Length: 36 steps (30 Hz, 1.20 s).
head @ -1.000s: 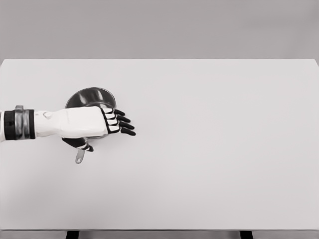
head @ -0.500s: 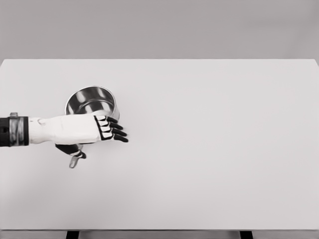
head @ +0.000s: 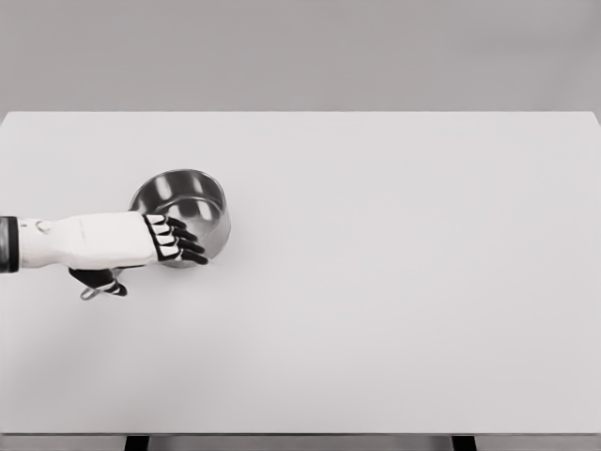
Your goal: Rotate pot handle
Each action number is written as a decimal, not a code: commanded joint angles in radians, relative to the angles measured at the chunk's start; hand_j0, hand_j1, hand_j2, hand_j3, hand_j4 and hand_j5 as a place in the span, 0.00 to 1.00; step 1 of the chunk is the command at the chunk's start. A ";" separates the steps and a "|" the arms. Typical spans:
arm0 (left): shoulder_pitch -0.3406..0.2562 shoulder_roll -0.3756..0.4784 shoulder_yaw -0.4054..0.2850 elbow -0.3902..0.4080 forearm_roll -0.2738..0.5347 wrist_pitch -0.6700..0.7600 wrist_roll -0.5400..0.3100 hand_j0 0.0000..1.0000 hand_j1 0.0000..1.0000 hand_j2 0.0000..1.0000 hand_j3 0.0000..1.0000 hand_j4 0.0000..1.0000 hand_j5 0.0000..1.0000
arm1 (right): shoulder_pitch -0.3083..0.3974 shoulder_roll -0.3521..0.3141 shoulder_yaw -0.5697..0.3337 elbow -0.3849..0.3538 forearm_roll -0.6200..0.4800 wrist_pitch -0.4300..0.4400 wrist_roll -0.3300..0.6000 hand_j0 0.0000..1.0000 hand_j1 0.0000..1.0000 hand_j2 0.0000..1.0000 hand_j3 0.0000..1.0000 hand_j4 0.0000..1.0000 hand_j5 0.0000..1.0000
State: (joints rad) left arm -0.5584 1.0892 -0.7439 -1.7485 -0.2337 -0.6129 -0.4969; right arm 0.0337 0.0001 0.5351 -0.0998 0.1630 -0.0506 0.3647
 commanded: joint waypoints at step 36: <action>-0.041 -0.081 0.066 0.414 -0.116 0.002 0.005 1.00 1.00 1.00 1.00 1.00 1.00 | 0.000 0.000 0.000 0.000 0.000 0.000 0.000 1.00 1.00 1.00 1.00 1.00 1.00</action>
State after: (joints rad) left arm -0.6090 1.0281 -0.6795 -1.3586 -0.3363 -0.6127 -0.4929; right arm 0.0337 0.0001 0.5351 -0.0998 0.1630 -0.0505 0.3647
